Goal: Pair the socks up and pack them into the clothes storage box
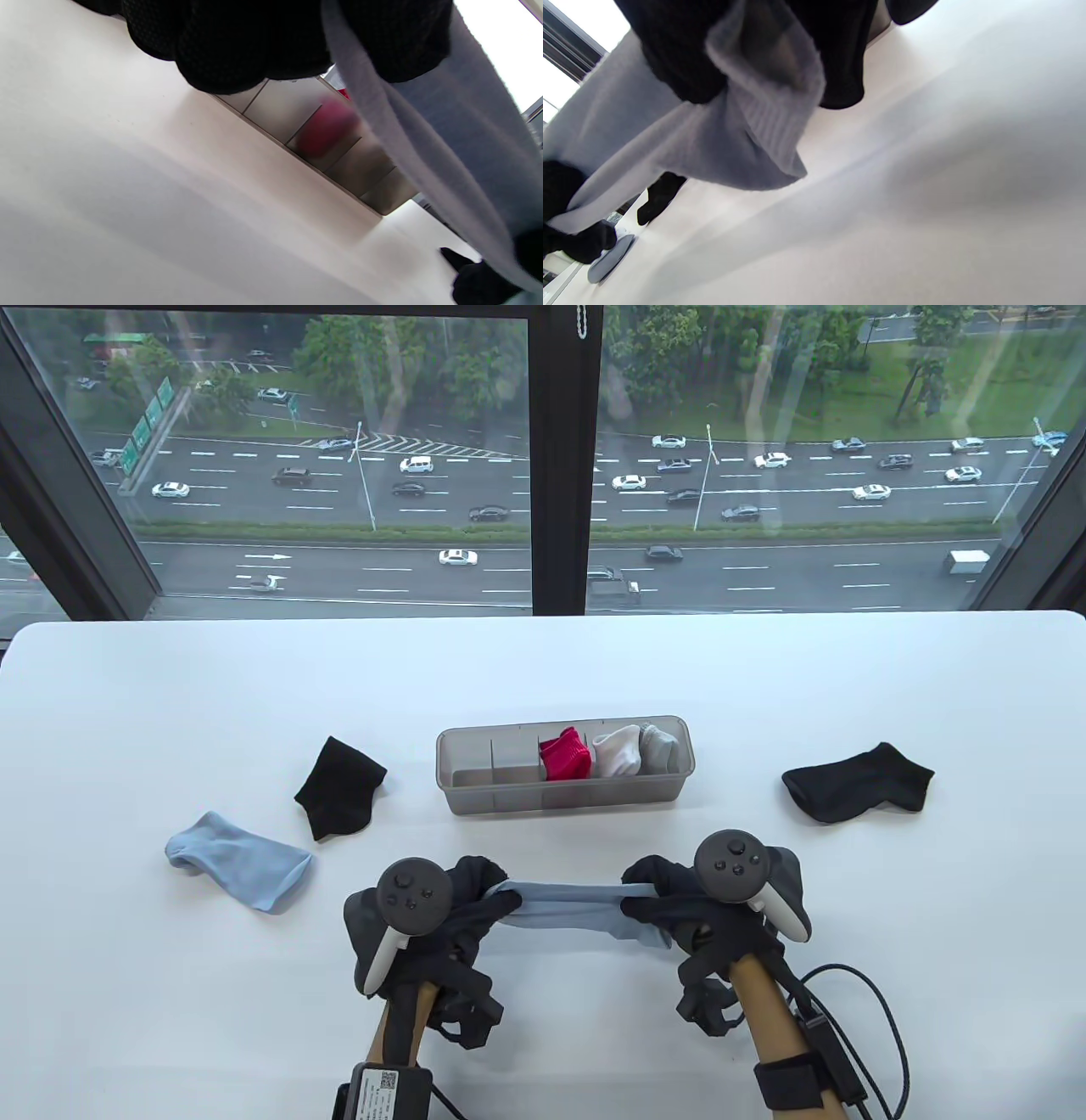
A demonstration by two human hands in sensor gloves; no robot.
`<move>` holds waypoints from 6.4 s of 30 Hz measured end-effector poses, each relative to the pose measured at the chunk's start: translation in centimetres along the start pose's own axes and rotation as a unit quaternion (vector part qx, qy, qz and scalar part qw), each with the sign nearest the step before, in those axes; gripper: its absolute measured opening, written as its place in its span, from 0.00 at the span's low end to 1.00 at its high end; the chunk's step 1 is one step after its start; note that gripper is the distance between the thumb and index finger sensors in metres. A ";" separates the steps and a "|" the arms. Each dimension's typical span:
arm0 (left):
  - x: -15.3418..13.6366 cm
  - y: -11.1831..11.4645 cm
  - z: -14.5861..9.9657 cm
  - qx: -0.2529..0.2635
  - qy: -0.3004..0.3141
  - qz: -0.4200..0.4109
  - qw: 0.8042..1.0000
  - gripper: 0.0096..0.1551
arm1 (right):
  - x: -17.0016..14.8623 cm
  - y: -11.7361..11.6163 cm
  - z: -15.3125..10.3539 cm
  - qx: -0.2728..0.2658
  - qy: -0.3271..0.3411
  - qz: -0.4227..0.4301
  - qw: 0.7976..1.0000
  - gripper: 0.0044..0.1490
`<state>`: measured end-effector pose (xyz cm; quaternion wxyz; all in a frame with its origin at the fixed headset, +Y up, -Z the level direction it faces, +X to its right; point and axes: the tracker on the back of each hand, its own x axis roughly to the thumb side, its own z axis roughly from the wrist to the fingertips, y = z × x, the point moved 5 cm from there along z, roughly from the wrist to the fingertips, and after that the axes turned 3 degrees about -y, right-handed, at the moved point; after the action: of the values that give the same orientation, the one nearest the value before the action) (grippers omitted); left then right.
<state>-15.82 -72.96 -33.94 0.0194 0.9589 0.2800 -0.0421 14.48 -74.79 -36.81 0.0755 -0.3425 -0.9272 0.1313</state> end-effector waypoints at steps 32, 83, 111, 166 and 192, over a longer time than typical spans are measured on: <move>4.6 2.3 -1.1 -0.030 0.112 0.057 0.992 0.20 | 5.0 -0.7 -1.3 -0.076 0.108 -0.037 0.991 0.48; -18.5 -5.4 5.5 -0.134 -0.332 0.245 0.901 0.52 | 1.2 1.2 -1.6 -0.102 -0.049 -0.238 0.965 0.46; 4.9 -6.1 -0.9 -0.010 0.095 0.088 0.991 0.25 | 4.4 -1.8 -2.4 0.003 0.048 -0.081 0.996 0.53; 8.1 -0.3 -2.6 0.074 0.162 -0.022 0.984 0.22 | 3.1 -0.1 -2.0 -0.029 0.096 0.251 0.963 0.41; 8.7 -0.6 -2.9 0.099 0.179 -0.009 0.979 0.29 | 1.4 1.9 -3.2 -0.175 -0.002 0.275 0.945 0.31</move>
<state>-8.57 -67.63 -31.83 -0.1263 0.9456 0.2818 0.1024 15.29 -71.85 -34.27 -0.0268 -0.5919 -0.8054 -0.0171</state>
